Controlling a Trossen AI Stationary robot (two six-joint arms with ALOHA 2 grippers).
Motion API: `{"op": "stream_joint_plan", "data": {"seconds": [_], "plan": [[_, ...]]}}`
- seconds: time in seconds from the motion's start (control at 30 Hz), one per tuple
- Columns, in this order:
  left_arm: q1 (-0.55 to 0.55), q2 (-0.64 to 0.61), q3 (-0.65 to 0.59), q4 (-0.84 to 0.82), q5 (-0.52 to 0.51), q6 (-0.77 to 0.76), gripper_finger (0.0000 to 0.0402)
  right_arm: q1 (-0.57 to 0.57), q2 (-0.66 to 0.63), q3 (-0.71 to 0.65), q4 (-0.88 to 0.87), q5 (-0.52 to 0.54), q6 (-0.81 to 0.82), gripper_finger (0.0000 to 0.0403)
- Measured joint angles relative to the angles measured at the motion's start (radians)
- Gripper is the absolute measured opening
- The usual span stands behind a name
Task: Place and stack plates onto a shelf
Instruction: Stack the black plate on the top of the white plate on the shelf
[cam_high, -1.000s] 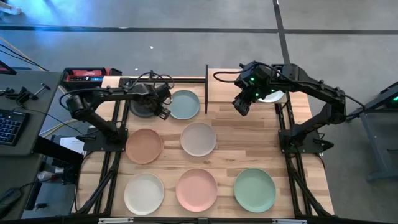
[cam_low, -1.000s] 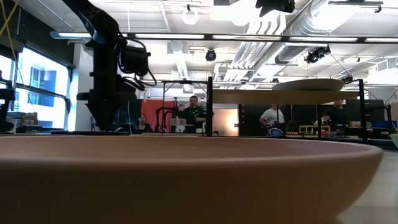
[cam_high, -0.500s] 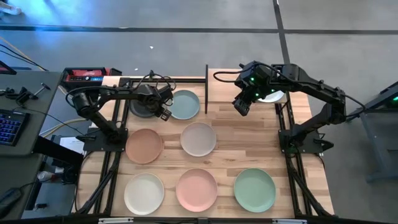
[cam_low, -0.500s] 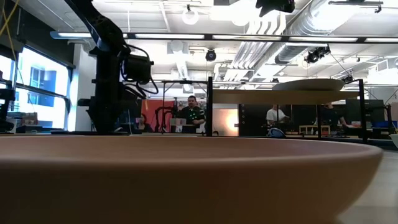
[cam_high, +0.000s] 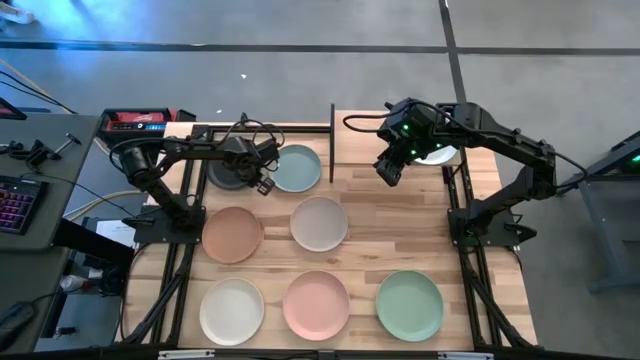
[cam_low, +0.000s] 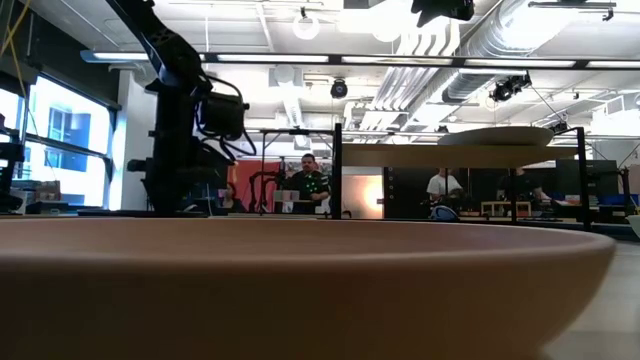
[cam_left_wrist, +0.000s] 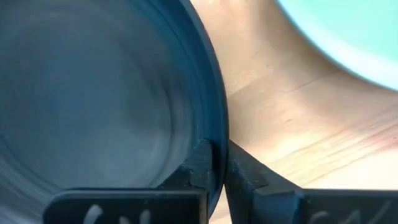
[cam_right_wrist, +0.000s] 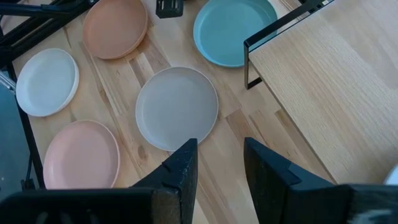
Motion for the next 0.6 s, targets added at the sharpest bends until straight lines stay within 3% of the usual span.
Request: {"op": "stream_joint_plan", "data": {"seconds": [0.23, 0.6], "plan": [[-0.017, -0.031, -0.002, -0.032, -0.001, 0.029, 0.0005, 0.0, 0.0, 0.0, 0.0, 0.0, 0.007, 0.0108], [-0.106, -0.211, -0.004, -0.063, 0.008, 0.102, 0.0001, 0.0, 0.0, 0.0, 0.001, 0.044, 0.083, 0.0108]]}}
